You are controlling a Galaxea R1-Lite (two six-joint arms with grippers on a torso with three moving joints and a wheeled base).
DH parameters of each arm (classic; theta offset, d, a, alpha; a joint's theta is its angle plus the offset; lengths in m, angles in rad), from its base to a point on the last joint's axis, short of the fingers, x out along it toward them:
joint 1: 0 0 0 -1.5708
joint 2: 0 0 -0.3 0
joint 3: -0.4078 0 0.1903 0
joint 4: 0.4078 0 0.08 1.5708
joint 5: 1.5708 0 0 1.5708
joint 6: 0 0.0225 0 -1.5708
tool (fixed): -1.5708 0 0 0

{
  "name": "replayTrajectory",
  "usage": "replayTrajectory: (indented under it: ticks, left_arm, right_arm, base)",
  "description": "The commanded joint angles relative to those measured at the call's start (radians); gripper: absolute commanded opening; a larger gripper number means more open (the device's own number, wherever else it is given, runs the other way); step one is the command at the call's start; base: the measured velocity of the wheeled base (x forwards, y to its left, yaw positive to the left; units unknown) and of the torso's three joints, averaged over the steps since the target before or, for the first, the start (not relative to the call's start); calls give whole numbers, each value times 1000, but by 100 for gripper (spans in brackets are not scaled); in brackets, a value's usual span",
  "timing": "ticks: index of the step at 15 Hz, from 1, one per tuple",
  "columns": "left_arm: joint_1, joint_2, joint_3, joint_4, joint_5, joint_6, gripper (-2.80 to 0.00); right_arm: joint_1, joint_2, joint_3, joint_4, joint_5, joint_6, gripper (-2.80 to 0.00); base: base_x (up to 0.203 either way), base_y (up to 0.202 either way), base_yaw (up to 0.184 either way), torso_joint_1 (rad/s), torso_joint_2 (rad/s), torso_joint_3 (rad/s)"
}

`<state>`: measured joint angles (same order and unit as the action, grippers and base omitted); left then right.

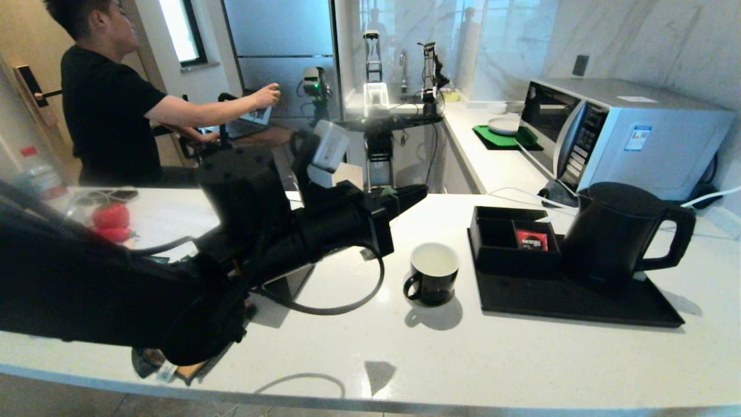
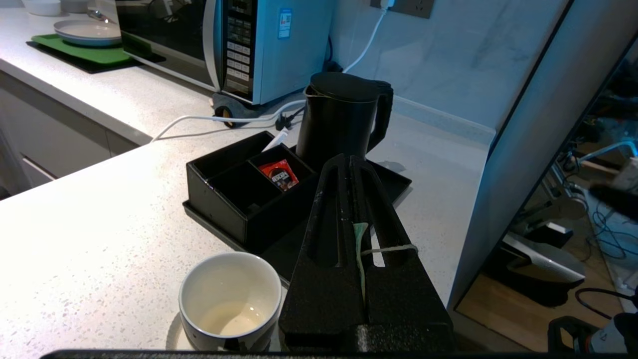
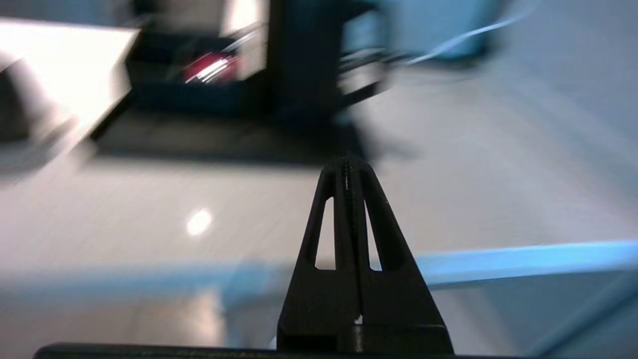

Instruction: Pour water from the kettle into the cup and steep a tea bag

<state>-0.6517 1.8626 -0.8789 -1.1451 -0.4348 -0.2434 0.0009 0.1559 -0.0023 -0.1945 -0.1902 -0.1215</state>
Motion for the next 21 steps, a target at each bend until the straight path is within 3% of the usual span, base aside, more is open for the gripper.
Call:
replayTrajectory:
  ticks: [1,3,9,21]
  left_arm:
    - [0,7,-1,-7,-4,-2,-280]
    - [1,15,-5,-5,-8,-2,-280]
    - [1,52,-42,0,-17,-2,-280]
    - [-11,232,-371,148,-21,16,-280]
  right_arm:
    - [2,-132,2,108,128,1,-280]
    - [2,-153,0,211,196,1,-280]
    - [2,-144,-1,213,192,37,-280]
    - [2,-154,2,199,193,26,-280]
  base:
    - [0,0,0,0,0,0]
    - [0,0,0,0,0,0]
    - [0,0,0,0,0,0]
    - [0,0,0,0,0,0]
